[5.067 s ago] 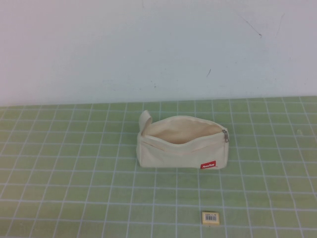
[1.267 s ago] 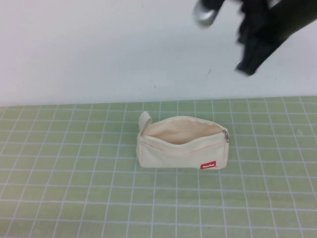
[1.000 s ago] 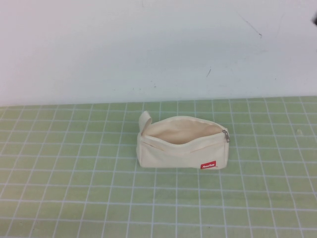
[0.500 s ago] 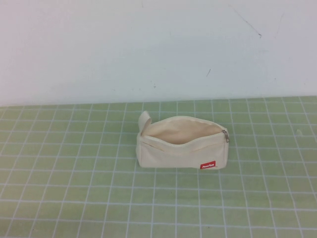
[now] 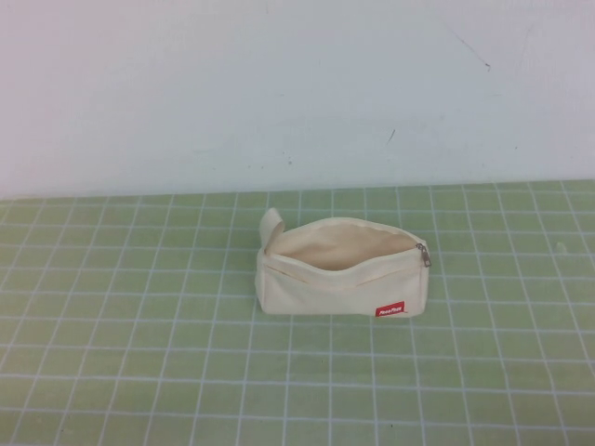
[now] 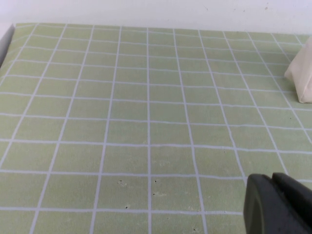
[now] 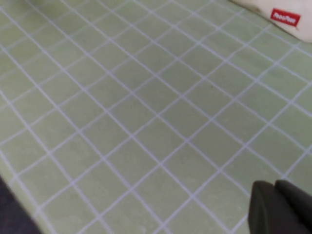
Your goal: Put eraser into pencil case
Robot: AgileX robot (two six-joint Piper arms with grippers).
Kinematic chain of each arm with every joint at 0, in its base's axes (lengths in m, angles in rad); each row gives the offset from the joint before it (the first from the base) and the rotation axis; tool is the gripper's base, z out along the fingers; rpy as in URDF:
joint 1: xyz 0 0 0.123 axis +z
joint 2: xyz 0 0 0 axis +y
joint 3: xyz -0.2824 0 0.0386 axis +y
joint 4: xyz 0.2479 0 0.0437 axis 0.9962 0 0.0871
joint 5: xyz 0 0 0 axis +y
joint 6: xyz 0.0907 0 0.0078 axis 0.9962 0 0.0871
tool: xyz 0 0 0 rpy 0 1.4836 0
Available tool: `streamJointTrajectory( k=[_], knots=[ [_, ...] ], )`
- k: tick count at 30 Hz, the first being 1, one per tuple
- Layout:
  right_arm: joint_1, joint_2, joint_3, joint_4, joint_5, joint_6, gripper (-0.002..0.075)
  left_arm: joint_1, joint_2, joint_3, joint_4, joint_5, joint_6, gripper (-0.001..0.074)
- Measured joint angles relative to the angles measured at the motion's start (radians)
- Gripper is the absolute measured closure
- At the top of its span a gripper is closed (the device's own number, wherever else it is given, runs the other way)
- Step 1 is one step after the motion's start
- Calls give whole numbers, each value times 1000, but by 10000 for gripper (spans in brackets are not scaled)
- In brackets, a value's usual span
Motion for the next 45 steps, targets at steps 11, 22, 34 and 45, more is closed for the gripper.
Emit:
streamJointTrajectory(
  k=[11, 22, 34, 45],
  knots=[
    [-454, -224, 215, -84, -505, -181, 726, 0, 0, 0, 0, 0, 0, 736],
    [-800, -350, 344, -79, -448, -223, 726, 0, 0, 0, 0, 0, 0, 736],
    [-825, -350, 344, -62, -401, -223, 726, 0, 0, 0, 0, 0, 0, 736],
    [-825, -350, 341, -26, -251, -202, 726, 0, 0, 0, 0, 0, 0, 736]
  ],
)
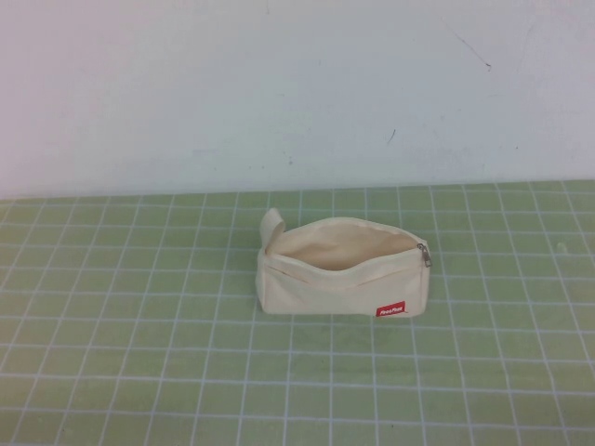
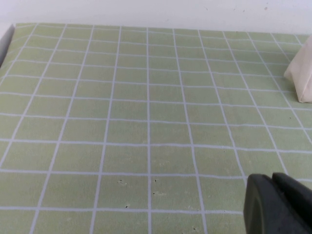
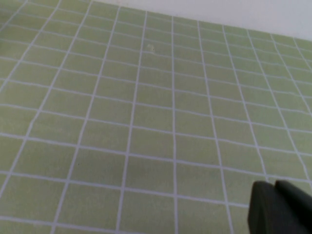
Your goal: Put eraser into pencil case
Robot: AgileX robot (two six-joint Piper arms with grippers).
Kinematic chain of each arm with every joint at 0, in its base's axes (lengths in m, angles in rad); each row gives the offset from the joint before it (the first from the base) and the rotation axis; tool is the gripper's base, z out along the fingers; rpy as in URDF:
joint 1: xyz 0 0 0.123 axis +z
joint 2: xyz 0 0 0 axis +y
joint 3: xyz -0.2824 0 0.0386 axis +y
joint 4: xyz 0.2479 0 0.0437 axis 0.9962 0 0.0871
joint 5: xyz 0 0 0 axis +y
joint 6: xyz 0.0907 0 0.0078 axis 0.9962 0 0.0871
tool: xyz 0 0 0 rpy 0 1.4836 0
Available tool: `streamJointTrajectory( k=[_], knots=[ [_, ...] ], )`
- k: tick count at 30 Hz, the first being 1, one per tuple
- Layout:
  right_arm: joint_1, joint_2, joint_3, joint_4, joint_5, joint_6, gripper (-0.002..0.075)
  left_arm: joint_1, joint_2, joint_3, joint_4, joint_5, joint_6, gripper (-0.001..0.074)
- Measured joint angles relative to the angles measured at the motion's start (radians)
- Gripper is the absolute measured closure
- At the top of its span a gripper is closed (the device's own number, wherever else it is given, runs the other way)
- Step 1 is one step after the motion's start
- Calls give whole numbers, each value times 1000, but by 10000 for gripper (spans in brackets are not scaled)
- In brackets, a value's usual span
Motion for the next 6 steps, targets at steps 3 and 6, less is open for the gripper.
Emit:
streamJointTrajectory(
  k=[3, 6],
  knots=[
    [0, 0, -1, 2, 3, 77, 726, 0, 0, 0, 0, 0, 0, 736],
    [26, 0, -1, 2, 5, 131, 726, 0, 0, 0, 0, 0, 0, 736]
  ],
)
